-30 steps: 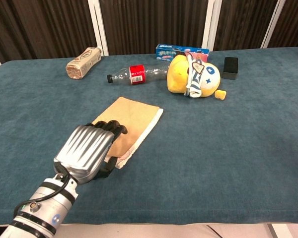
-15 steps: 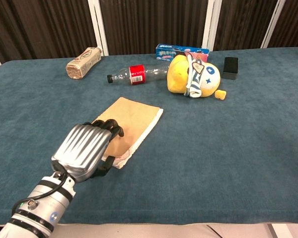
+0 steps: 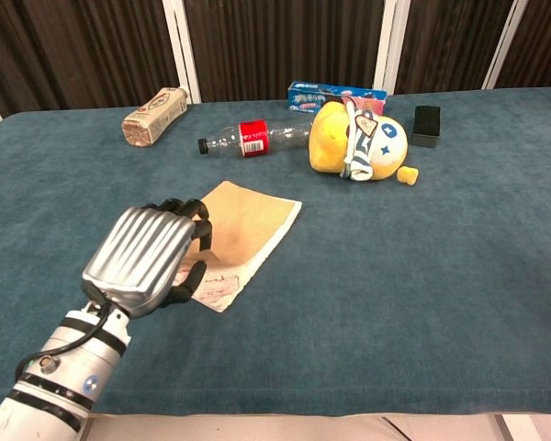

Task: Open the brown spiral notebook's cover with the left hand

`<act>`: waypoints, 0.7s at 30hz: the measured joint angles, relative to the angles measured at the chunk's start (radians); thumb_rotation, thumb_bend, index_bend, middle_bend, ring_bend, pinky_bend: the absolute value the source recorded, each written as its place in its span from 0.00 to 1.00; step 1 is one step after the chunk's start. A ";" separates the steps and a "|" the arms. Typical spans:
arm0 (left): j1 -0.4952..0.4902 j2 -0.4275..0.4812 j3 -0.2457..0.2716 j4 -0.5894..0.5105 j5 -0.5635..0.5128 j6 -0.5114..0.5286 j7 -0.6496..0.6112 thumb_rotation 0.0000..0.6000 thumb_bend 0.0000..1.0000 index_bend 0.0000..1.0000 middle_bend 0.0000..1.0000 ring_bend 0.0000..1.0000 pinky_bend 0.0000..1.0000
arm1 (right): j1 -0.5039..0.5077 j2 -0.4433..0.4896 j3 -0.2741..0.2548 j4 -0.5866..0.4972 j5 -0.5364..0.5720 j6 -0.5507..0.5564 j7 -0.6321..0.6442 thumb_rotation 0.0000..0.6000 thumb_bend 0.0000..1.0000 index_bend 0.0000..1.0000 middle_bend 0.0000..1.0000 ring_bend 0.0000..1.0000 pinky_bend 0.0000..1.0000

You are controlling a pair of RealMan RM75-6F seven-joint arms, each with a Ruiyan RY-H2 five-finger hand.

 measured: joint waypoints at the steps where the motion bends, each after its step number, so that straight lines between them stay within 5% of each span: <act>1: -0.001 0.007 -0.004 -0.011 0.000 0.002 0.001 1.00 0.48 0.68 0.29 0.27 0.41 | 0.000 0.000 0.000 0.000 -0.001 0.000 0.001 1.00 0.02 0.00 0.00 0.00 0.07; 15: 0.028 0.234 -0.127 -0.472 -0.168 -0.042 0.087 1.00 0.49 0.68 0.29 0.27 0.42 | -0.004 -0.010 0.001 0.000 0.001 0.001 -0.021 1.00 0.02 0.00 0.00 0.00 0.07; 21: 0.029 0.299 -0.228 -0.535 -0.318 -0.083 0.117 1.00 0.49 0.68 0.29 0.27 0.42 | -0.004 -0.011 0.001 -0.001 0.004 -0.001 -0.024 1.00 0.02 0.00 0.00 0.00 0.07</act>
